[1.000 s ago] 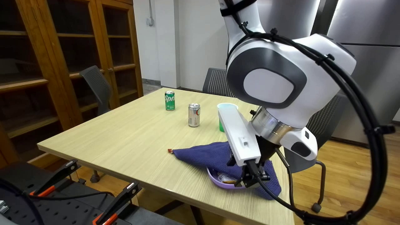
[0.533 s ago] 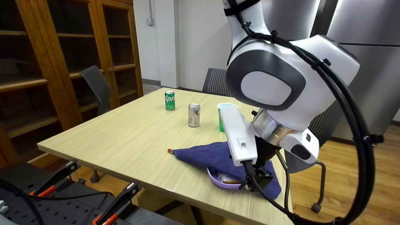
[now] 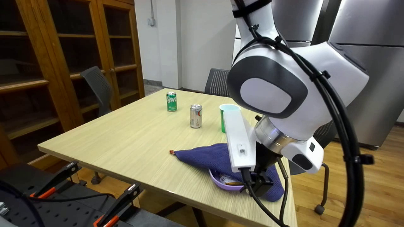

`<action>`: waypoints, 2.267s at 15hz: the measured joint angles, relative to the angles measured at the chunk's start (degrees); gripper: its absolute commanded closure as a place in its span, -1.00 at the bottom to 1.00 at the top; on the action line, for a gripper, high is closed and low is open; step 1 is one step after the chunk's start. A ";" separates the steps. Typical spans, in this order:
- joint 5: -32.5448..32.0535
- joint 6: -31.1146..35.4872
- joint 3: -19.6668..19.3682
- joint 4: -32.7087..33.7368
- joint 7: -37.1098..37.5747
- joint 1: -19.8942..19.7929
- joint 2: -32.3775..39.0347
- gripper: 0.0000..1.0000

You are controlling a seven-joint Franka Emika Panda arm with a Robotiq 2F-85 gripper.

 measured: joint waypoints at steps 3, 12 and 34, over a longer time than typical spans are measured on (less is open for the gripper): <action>1.63 0.00 0.00 -0.01 -0.80 -0.09 0.27 -0.45; 4.02 0.00 0.00 -0.02 -2.24 -0.09 1.06 0.94; 1.77 -0.49 -1.61 -0.69 -0.67 1.44 -3.01 0.99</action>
